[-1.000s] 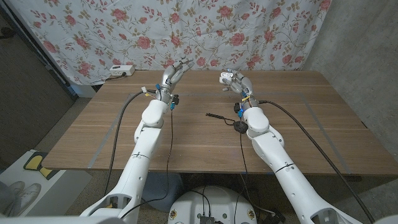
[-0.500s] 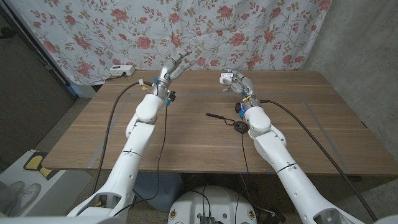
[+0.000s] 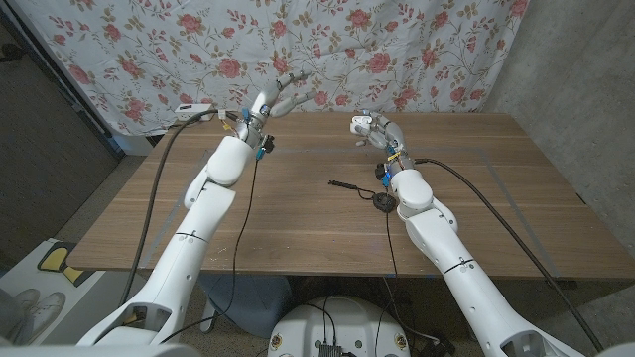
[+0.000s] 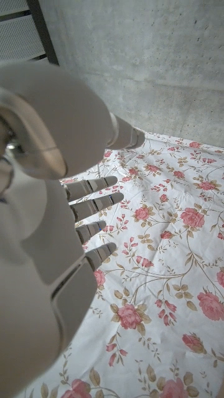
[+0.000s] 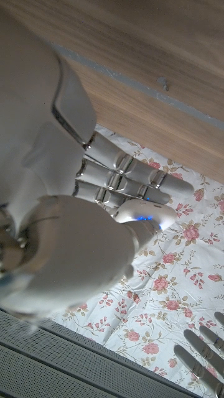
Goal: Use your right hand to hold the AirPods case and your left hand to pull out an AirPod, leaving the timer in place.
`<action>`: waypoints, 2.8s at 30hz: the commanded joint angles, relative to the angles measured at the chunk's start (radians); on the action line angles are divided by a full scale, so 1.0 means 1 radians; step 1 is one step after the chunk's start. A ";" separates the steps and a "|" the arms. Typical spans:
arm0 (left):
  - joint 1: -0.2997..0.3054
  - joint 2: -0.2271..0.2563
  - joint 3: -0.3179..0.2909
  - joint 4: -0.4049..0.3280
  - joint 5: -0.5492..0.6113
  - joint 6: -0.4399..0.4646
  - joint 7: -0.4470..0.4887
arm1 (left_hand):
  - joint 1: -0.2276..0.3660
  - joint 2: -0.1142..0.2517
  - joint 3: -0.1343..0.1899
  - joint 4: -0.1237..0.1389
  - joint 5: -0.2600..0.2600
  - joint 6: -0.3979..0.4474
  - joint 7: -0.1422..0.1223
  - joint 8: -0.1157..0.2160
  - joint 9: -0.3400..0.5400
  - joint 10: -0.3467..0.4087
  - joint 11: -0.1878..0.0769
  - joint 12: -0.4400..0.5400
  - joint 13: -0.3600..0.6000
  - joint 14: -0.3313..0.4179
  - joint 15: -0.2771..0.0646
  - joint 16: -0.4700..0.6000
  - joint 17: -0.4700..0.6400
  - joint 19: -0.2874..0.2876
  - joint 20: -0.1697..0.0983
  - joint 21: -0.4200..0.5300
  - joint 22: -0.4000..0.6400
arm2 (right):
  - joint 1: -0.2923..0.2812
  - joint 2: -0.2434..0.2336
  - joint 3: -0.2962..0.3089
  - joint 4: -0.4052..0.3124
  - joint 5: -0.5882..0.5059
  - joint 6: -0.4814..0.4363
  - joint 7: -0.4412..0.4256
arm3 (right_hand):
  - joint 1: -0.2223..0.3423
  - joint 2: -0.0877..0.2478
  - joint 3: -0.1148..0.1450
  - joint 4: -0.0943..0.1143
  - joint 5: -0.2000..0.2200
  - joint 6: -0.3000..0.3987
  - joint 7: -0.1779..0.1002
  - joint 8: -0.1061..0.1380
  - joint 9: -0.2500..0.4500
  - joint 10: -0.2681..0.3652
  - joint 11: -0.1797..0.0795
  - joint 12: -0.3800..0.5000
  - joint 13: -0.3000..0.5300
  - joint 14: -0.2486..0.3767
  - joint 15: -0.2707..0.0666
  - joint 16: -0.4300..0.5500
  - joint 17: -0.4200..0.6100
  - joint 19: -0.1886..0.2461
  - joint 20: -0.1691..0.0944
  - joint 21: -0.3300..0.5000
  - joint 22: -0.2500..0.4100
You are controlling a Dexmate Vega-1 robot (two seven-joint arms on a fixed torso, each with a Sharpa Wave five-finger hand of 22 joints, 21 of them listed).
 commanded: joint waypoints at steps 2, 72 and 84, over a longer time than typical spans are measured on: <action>-0.036 0.104 0.028 -0.050 0.059 0.039 0.005 | -0.005 -0.011 0.000 0.010 0.000 -0.004 0.001 0.011 0.003 0.029 -0.003 0.012 0.003 0.022 -0.005 0.007 0.001 0.013 0.005 0.010 0.001 | 0.013 -0.002 -0.007 0.011 0.009 -0.007 0.017 | 0.011 0.000 -0.004 0.003 0.007 -0.005 -0.001 -0.004 0.002 0.142 -0.139 -0.002 0.025 0.043 -0.167 -0.001 0.005 -0.006 -0.092 0.011 0.001; -0.327 0.296 0.244 -0.257 0.331 0.451 -0.495 | -0.033 0.025 0.041 -0.001 0.026 -0.182 0.001 -0.003 -0.003 0.285 -0.057 0.077 0.078 0.227 -0.087 0.024 -0.001 0.055 0.013 0.014 0.001 | 0.065 -0.007 0.019 0.098 0.132 0.053 0.114 | 0.020 0.000 -0.016 0.004 0.013 0.062 0.000 0.005 0.003 0.154 -0.139 -0.015 0.038 0.055 -0.167 -0.016 0.020 -0.045 -0.091 0.095 -0.008; -0.387 0.330 0.274 -0.254 0.324 0.394 -0.582 | -0.035 0.010 0.045 0.000 0.024 -0.283 0.004 -0.009 -0.003 0.243 -0.057 0.050 0.094 0.187 -0.067 -0.005 -0.001 0.040 0.017 0.005 0.001 | 0.069 -0.023 0.010 0.088 0.121 0.060 0.130 | 0.021 -0.001 -0.018 0.004 0.014 0.047 0.002 -0.005 0.003 0.154 -0.138 -0.013 0.047 0.057 -0.167 -0.018 0.022 -0.050 -0.091 0.110 -0.009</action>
